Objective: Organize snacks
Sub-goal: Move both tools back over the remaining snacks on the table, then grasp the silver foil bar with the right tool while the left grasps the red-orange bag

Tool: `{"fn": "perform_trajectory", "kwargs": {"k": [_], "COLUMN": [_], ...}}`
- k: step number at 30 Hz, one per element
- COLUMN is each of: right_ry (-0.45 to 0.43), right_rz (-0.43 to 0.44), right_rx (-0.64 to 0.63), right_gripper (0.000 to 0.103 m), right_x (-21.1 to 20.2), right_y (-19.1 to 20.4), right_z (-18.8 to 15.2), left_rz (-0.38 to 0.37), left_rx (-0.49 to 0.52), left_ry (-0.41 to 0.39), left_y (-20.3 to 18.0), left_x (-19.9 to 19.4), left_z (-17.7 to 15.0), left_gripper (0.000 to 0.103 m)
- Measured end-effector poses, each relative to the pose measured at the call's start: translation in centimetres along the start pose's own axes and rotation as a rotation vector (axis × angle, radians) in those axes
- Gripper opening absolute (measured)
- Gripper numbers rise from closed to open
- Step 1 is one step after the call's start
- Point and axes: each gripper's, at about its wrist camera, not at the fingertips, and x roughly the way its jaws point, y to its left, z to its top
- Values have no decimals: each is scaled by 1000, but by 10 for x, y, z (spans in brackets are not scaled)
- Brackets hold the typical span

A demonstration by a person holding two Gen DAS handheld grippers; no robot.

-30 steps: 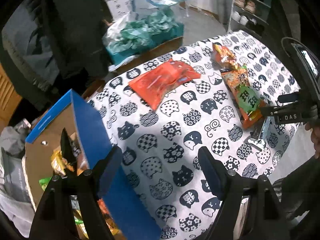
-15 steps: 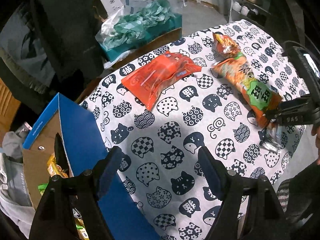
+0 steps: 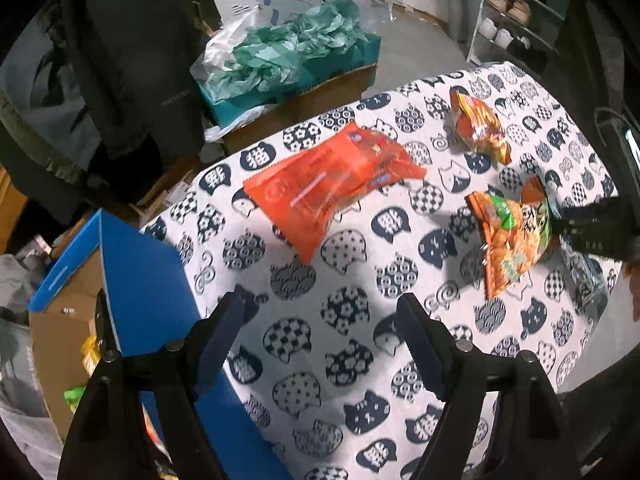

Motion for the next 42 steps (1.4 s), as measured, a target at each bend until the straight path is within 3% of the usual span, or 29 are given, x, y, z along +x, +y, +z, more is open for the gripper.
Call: {"fn": "perform_trajectory", "kwargs": {"k": [5,11,16,18,21,23,30,34,36,39,42], "right_ry": [4,19,24,15,0,-13,-27,-38,-48,-64,-84], "right_rz": [-6,-35,13,0,-29,-36,-36,-38,-38,-41,-52], "right_rx": [-18,-76,-43,-45,-53,-58,-72,-82,-85,-91,-106], "right_gripper": [54,57,57,56,44,30,30,30,30,30,30], "right_x": [-7,1,16,14,13,12,10,9,4,-6,-18], "right_y": [5,8,-7,-16,-24,-26,-31,-23,-18,-11,-3], "right_z": [-6,-6,-12,-12,-7,-6,2,2,1,4,7], "left_rz": [4,-14,5,-16,-2,10,27,30,17,20,18], "left_rx": [77,161,239,254,295,307,307,302,292,275,249], "left_ry": [-13,-15,19,38,55,62,93,91,88,84,85], "left_y": [-3,-8,-16,-18,-25,-27,-29,-28,-26,-25,-24], "left_x": [13,34,66,75,89,98,118,118,116,111,106], "left_z": [26,58,79,84,87,90,91,87,85,80,75], "left_gripper": [80,87,87,87,87,87,87,71,55,43,39]}}
